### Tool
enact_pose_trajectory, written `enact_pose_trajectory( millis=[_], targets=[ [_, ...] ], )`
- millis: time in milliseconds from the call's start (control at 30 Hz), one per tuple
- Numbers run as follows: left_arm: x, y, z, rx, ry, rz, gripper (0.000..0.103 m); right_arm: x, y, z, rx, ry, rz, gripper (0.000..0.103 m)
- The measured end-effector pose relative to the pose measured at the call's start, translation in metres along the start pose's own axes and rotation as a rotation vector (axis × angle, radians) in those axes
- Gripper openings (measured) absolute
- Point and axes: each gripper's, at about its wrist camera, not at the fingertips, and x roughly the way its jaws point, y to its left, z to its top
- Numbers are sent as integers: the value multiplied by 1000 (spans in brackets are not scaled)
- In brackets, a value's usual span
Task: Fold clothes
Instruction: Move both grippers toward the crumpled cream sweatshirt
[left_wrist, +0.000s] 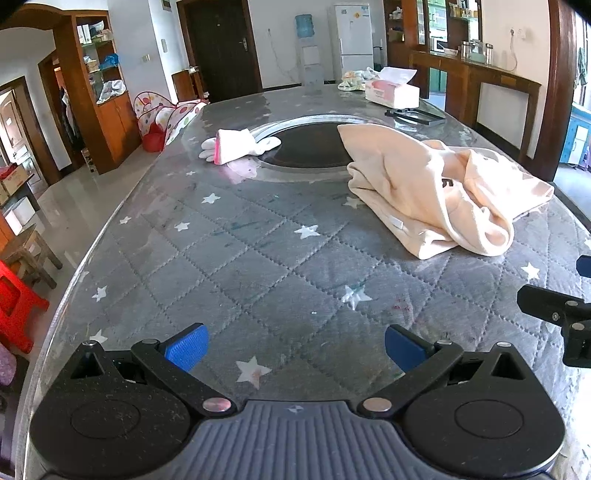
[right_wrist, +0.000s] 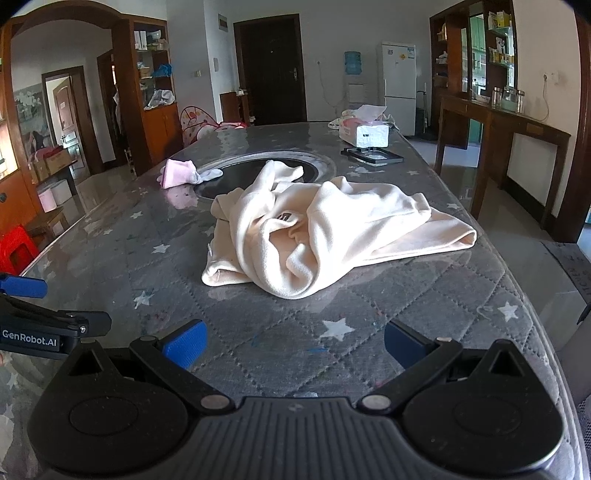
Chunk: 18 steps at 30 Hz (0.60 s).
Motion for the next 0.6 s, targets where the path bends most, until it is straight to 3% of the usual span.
enact_pose_trajectory(
  millis=[600],
  targets=[
    [3,-9,8,21,18,-2,103,-3,-5,3,9,-11,-8,103]
  ],
)
